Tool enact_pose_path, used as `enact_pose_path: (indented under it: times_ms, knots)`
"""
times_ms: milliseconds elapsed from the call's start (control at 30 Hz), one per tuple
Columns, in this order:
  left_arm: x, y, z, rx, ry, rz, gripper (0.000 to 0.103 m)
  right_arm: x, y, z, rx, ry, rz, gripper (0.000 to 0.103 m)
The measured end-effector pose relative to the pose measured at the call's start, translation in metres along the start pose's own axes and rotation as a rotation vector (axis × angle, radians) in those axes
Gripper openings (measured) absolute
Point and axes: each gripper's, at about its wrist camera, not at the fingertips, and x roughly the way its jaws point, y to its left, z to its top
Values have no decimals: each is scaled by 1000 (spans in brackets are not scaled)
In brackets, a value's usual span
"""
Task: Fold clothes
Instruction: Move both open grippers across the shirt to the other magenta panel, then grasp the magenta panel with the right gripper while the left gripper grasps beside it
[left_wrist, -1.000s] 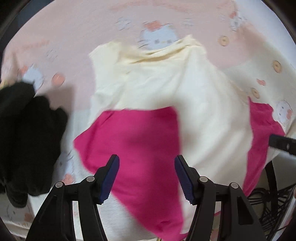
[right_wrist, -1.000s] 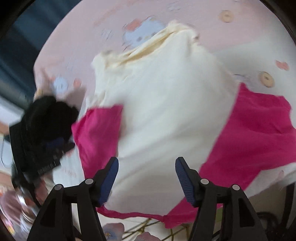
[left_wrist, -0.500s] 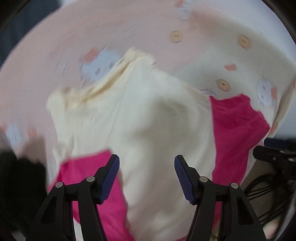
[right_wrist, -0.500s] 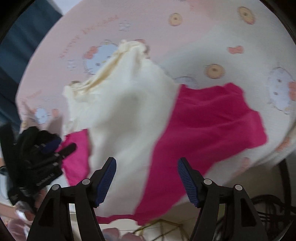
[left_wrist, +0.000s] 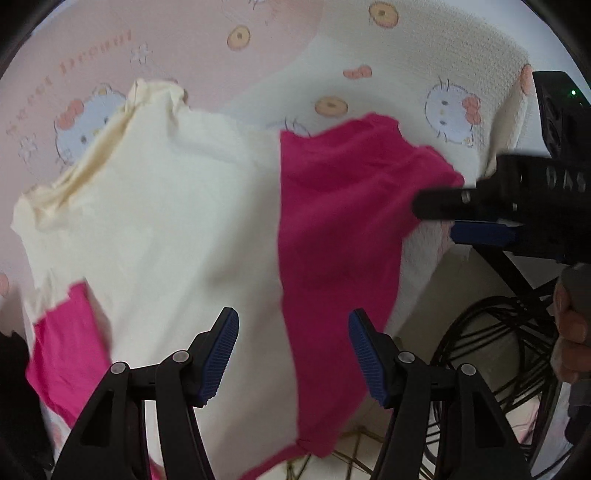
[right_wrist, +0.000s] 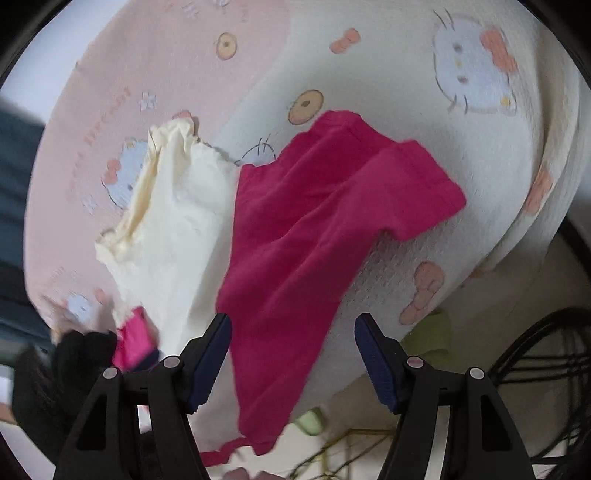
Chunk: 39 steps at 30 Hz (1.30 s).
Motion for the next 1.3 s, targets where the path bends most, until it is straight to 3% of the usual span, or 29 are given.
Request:
enact_pose_path:
  times_ms: [133, 467, 800, 867, 933, 1000, 1300]
  knots:
    - [9, -16, -12, 35, 31, -9, 59, 14, -14, -5, 68, 28, 99, 69]
    - [34, -34, -30, 25, 129, -129, 59, 52, -33, -24, 209, 148, 214, 69]
    - [44, -46, -35, 52, 112, -102, 59, 69, -43, -32, 271, 84, 347, 68]
    - [48, -45, -36, 35, 113, -113, 59, 69, -40, -31, 266, 78, 349, 61]
    - [49, -44, -37, 18, 105, -119, 59, 68, -36, -30, 251, 74, 346, 26]
    - [47, -45, -36, 4, 88, -131, 59, 67, -31, -29, 236, 70, 342, 9]
    - [48, -45, -24, -50, 29, -134, 57, 63, -15, -25, 187, 65, 344, 8]
